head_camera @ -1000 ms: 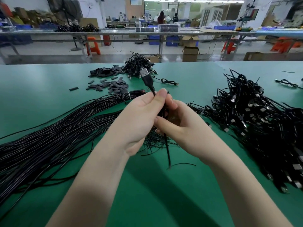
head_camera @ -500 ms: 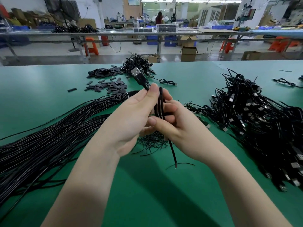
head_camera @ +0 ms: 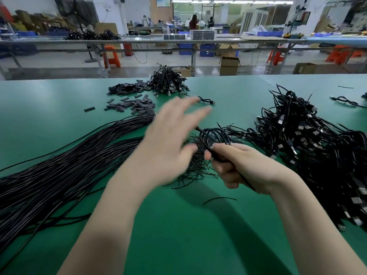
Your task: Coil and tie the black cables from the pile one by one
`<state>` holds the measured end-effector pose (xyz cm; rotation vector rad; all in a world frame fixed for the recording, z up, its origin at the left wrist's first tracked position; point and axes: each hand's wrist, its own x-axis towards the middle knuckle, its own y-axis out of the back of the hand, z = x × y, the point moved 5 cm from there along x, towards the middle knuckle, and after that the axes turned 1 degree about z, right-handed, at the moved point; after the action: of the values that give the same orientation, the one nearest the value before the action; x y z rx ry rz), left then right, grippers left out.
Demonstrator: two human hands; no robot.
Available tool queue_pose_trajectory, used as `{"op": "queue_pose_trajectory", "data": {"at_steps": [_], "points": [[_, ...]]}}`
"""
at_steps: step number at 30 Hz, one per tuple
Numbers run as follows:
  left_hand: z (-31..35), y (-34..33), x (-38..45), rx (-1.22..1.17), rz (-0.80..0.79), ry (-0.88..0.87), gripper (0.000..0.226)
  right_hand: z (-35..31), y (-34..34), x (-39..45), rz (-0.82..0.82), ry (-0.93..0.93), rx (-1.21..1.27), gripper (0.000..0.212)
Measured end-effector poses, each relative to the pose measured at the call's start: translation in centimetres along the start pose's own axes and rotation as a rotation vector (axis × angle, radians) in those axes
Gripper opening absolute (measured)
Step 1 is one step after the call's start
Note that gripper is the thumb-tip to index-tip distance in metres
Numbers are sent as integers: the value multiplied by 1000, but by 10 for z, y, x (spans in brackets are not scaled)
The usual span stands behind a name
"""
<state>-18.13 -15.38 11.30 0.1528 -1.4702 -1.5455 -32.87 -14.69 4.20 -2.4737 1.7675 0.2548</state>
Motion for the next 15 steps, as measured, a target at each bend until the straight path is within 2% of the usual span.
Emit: {"op": "queue_pose_trajectory", "data": {"at_steps": [1, 3, 6, 10, 12, 15], "points": [[7, -13, -1, 73, -108, -56, 76, 4, -1, -2, -52, -29, -11, 33], [9, -38, -6, 219, -264, -54, 72, 13, 1, -8, -146, -121, -138, 34], [12, -57, -10, 333, -294, -136, 57, 26, 11, -17, -264, -272, -326, 33], [23, -78, -19, 255, -432, -155, 44, 39, 15, -25, -410, -412, -350, 34], [26, -84, -28, 350, -451, -163, 42, 45, 12, -28, -472, -445, -358, 34], [32, -81, -48, 436, -346, -288, 29, 53, 7, -28, -493, -438, -351, 35]]}}
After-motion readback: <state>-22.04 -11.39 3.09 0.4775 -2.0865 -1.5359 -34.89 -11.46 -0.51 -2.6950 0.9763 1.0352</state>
